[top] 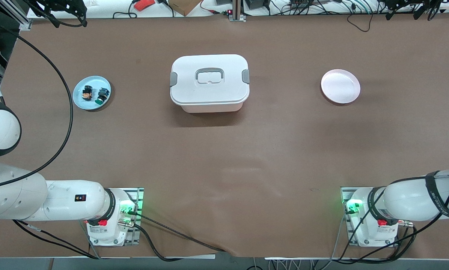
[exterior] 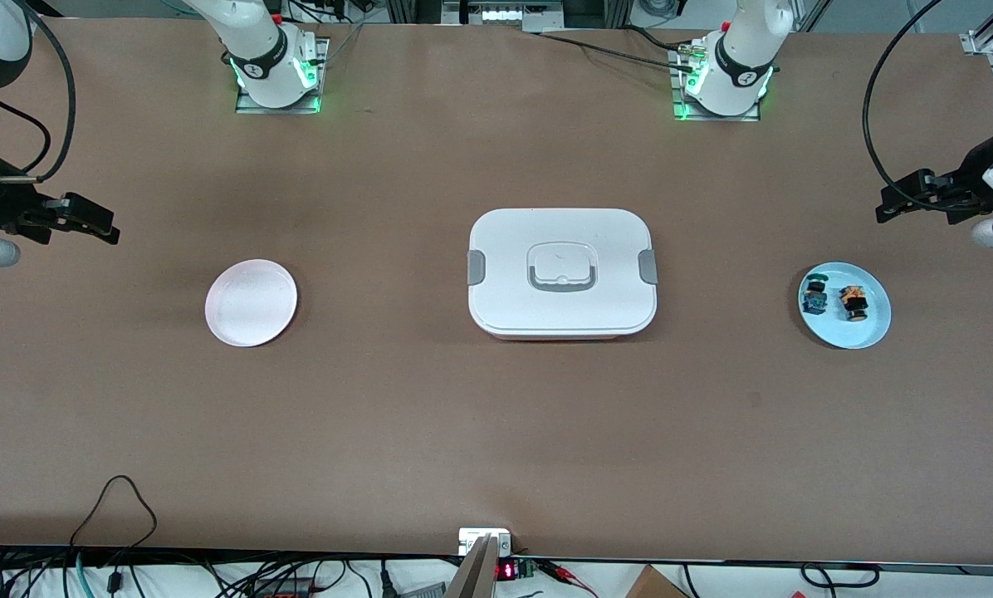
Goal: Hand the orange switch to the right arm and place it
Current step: 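Move the left gripper over the light-blue plate of switches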
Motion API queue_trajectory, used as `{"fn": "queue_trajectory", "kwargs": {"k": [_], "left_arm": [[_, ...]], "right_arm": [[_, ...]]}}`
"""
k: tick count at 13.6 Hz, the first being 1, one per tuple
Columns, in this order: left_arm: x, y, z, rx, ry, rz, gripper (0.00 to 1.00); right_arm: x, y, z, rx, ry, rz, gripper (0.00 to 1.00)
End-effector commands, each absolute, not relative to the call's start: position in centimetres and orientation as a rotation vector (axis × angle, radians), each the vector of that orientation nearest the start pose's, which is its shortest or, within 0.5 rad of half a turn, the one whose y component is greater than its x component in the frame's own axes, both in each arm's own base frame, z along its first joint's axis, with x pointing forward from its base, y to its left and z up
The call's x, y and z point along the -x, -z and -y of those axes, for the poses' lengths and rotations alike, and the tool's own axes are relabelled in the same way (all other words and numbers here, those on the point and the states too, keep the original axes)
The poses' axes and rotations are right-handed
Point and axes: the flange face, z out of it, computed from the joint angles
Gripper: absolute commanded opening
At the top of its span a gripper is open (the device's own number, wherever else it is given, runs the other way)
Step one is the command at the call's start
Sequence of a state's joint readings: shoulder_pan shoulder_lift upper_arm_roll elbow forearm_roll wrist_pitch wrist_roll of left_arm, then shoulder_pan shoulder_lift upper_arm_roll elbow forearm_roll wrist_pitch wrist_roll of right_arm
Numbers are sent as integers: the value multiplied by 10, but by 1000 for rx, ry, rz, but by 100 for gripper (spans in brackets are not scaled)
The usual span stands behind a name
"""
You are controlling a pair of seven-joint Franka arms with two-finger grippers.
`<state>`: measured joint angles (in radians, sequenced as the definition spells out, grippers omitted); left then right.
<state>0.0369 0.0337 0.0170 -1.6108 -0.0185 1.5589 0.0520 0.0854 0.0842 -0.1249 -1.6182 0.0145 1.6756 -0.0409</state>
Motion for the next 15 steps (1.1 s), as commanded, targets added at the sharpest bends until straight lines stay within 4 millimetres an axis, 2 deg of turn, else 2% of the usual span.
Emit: {"fn": "queue_trajectory", "kwargs": {"k": [1, 5, 7, 10, 15], "left_arm": [[-562, -591, -31, 3187, -137, -21, 100], [-562, -591, -31, 3187, -137, -19, 100], [-563, -598, -32, 3186, -115, -12, 100], [-563, -591, -38, 3187, -138, -7, 100], [-552, -586, -23, 3167, -296, -67, 100]], "right_arm": [[-581, -573, 19, 3150, -36, -12, 100], [-581, -573, 19, 3150, -38, -12, 100], [-581, -573, 19, 3150, -36, -12, 100], [-581, -573, 21, 3150, -36, -14, 100], [-579, -574, 20, 3149, -43, -12, 100]]}}
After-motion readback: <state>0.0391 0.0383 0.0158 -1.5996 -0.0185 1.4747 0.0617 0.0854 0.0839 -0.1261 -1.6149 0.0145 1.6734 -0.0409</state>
